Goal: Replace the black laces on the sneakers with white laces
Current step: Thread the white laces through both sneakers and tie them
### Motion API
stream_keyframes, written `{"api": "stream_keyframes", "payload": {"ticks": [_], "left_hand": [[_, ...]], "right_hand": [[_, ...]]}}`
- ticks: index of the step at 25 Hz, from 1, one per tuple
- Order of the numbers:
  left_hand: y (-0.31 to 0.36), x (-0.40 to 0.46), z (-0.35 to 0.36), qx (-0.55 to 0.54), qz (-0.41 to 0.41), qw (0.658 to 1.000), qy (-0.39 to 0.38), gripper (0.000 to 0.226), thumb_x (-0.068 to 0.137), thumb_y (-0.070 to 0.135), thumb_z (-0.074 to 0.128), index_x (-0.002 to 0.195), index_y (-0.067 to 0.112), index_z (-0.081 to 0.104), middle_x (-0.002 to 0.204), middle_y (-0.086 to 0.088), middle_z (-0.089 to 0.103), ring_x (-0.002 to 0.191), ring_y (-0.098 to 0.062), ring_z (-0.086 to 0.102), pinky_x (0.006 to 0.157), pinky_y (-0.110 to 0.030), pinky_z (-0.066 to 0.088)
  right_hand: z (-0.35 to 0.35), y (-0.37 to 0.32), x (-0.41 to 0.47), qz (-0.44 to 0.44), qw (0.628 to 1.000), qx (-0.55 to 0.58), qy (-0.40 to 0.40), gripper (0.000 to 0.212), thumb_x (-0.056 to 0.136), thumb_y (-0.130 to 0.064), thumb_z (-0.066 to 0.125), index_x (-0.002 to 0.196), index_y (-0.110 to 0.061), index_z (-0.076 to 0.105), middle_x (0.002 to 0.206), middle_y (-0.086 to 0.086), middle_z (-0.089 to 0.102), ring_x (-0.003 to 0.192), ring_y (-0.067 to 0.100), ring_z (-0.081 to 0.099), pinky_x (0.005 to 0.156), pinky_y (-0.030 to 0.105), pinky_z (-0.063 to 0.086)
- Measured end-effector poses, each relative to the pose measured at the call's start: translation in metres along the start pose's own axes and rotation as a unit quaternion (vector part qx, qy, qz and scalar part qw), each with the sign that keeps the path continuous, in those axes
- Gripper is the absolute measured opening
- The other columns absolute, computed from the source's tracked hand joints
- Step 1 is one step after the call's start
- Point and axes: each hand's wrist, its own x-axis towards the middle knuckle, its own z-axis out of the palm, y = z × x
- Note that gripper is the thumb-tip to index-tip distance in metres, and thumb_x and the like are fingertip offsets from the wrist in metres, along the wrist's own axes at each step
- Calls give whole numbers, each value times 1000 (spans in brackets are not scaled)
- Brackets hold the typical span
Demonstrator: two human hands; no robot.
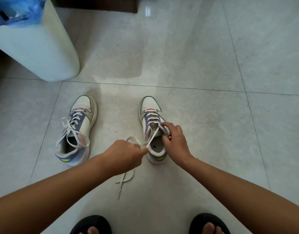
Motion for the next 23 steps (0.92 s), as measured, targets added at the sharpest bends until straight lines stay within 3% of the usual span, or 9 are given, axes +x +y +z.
{"api": "stream_keyframes", "payload": {"ticks": [3,5,8,11,13,17,19,21,23], "left_hand": [[-9,-6,3,26,-19,999,-10,29,54,20,84,62,17,56,43,0,48,26,-22,41,40,-12,12],[-23,-7,-3,42,-35,997,47,17,66,17,72,65,14,55,50,-2,50,32,-23,46,40,-17,12],[-46,-7,-13,110,-51,982,146,10,77,7,53,68,11,53,66,-9,52,52,-26,49,45,-30,32],[-56,0,-14,118,-66,975,176,12,76,0,55,67,9,51,68,-10,53,56,-28,49,56,-35,43],[-58,3,-9,88,-78,981,156,13,76,4,50,64,9,50,60,-10,50,49,-29,47,53,-34,43],[-56,2,13,-63,-110,989,73,15,78,14,46,65,9,49,53,-7,54,42,-31,50,47,-30,38],[-52,3,18,-194,-220,954,63,11,85,16,55,75,11,50,67,-5,61,61,-29,58,56,-33,42],[-50,7,15,-304,-309,901,28,12,87,18,58,82,14,48,73,-1,59,71,-24,54,63,-32,41],[-51,12,11,-341,-331,879,32,8,90,16,53,89,15,44,69,1,53,69,-24,50,58,-29,37]], "right_hand": [[1,-1,1,-21,999,-45,-2,43,90,-6,47,129,-23,51,101,2,40,79,20,49,69,21,35],[0,0,2,-17,998,-60,-9,45,90,-7,46,132,-23,49,103,4,41,84,26,54,74,26,40],[-3,1,4,-23,996,-90,-18,45,91,-9,45,134,-23,46,108,10,44,87,31,56,78,33,45],[-4,-1,6,-7,991,-133,-31,44,91,-13,45,134,-24,41,113,10,44,86,32,56,73,37,47],[-5,-4,8,1,983,-177,-38,43,90,-15,48,132,-19,41,115,9,45,88,32,56,69,37,47],[-3,-13,6,-180,939,-269,117,16,82,-18,55,90,-5,62,86,13,55,71,32,56,57,37,46],[-4,-28,8,-61,967,-245,30,27,92,-24,47,76,-7,59,78,9,55,73,31,54,61,33,42],[-2,-40,12,106,969,-162,-154,32,94,-21,42,65,-9,49,69,8,51,69,28,51,62,31,42],[1,-47,19,192,961,-21,-200,33,93,-12,44,60,-10,46,60,8,49,48,20,49,48,24,41]]}}
